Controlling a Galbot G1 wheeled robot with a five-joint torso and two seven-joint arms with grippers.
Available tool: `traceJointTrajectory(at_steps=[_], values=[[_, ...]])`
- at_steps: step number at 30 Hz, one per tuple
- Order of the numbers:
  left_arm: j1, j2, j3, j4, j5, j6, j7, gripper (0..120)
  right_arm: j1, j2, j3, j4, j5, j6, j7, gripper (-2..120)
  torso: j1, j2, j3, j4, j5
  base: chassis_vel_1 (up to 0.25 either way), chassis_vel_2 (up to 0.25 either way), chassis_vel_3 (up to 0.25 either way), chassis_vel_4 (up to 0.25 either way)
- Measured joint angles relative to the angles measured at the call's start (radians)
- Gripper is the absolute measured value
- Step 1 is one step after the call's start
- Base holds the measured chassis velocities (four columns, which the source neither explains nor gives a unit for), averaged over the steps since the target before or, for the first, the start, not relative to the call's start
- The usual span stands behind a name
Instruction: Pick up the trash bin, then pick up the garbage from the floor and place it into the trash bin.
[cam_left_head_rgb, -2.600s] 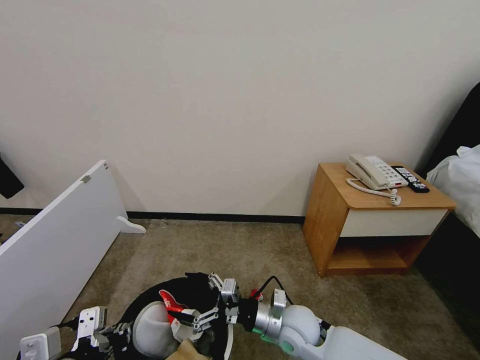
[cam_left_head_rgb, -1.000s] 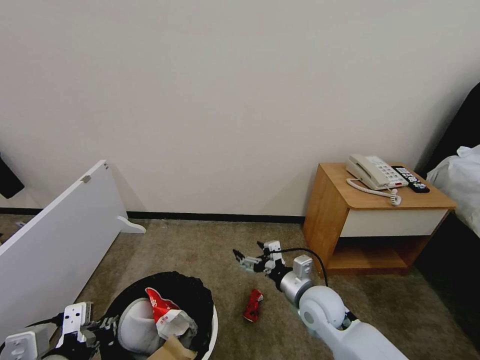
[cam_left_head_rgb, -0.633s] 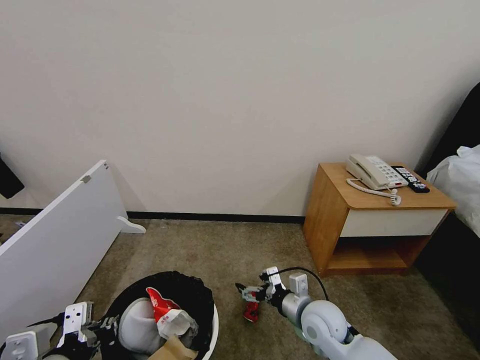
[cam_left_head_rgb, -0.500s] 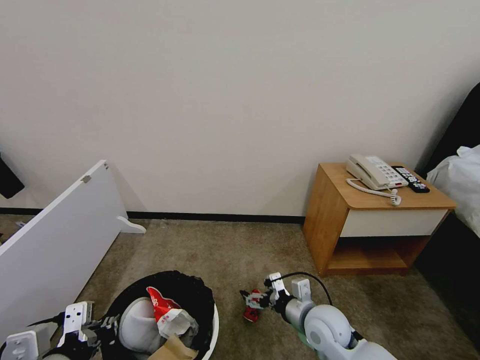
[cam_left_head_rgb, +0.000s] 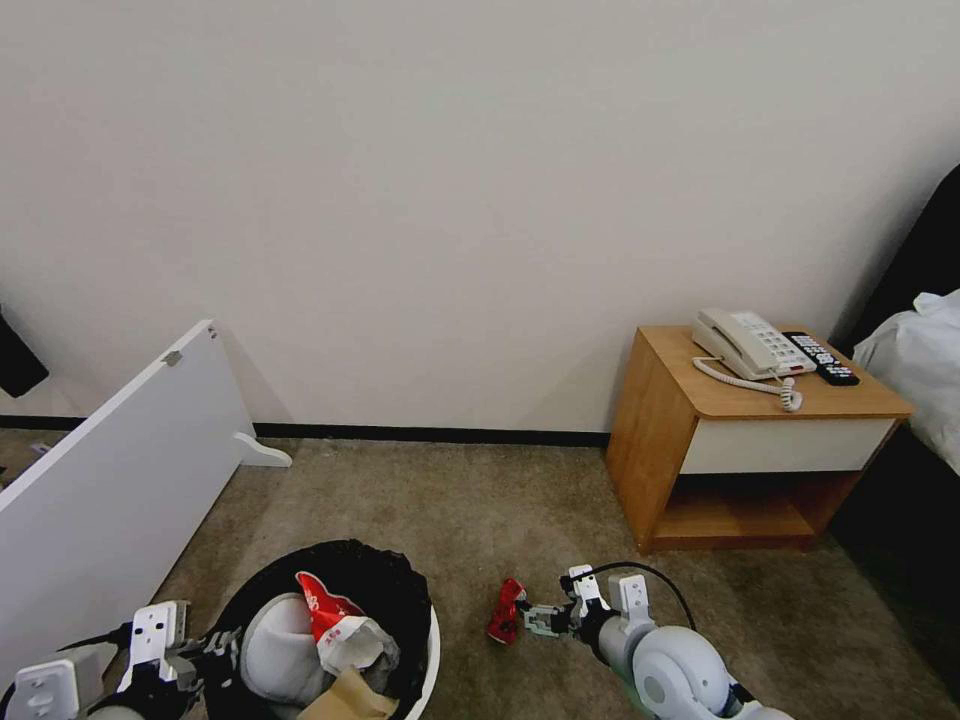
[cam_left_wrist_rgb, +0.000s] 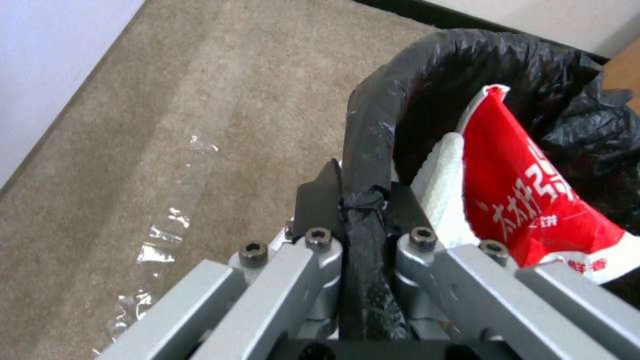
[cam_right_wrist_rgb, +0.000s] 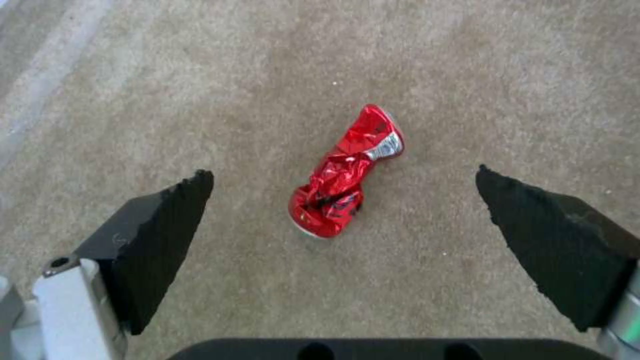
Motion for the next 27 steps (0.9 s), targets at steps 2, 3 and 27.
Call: traceJointTrajectory(at_steps=[2, 3, 27], values=[[0.001, 0.0, 0.0, 0.0, 0.0, 0.0, 0.0, 4, 0.01, 0.006, -0.004, -0.019, 0.001, 0.0, -0.009, 100, 0.0, 0.0, 0.0, 0.0001, 0.0, 0.0, 0.0, 0.0, 0.0], [0.002, 0.0, 0.0, 0.0, -0.001, 0.0, 0.0, 4, 0.021, 0.014, -0.009, -0.039, 0.003, 0.0, -0.014, 100, 0.0, 0.0, 0.0, 0.0002, -0.0002, 0.0, 0.0, 0.0, 0.0], [0.006, -0.001, 0.005, 0.0, 0.003, 0.0, 0.001, 4, 0.153, 0.245, -0.067, -0.381, -0.101, 0.032, -0.035, 100, 0.0, 0.0, 0.0, 0.0, -0.0001, 0.0, 0.0, 0.0, 0.0]])
